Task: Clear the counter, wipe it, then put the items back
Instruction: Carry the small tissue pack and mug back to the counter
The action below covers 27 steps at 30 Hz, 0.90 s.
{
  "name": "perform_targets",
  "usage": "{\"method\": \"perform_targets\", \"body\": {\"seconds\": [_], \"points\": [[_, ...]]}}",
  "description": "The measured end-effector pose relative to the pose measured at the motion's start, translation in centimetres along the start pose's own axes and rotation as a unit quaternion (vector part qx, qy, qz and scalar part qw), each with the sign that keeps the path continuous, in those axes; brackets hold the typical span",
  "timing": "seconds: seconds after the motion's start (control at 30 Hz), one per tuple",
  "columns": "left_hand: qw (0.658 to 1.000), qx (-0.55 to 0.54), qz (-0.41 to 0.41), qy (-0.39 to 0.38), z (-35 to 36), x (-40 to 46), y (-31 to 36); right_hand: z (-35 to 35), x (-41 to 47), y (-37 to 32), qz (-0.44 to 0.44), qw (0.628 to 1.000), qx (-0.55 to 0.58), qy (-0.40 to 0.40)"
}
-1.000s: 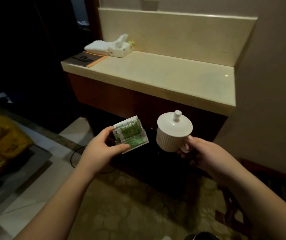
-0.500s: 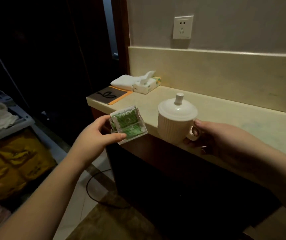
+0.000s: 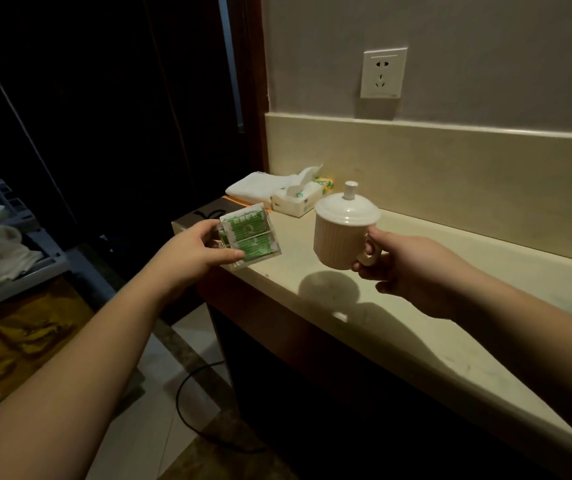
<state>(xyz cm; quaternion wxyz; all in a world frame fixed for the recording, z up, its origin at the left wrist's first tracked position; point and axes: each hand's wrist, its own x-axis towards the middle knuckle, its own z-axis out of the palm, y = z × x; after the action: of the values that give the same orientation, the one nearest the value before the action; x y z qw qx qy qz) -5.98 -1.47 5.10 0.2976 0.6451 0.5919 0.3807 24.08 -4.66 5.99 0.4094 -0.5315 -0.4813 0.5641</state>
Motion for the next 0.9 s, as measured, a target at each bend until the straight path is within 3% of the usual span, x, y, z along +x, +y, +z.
{"method": "perform_targets", "body": {"seconds": [0.43,0.57,0.9], "points": [[0.991,0.033,0.033,-0.126,-1.7,13.8,-3.3,3.1,10.3,-0.1,0.024,0.992,0.006,0.125],[0.978,0.089,0.067,-0.178,-1.4,18.0,-4.0,4.0,13.2,-0.5,0.036,0.983,0.016,0.177],[0.951,0.113,0.120,-0.262,0.6,25.7,-5.3,6.0,18.3,-0.3,0.034,0.958,0.051,0.281]]}}
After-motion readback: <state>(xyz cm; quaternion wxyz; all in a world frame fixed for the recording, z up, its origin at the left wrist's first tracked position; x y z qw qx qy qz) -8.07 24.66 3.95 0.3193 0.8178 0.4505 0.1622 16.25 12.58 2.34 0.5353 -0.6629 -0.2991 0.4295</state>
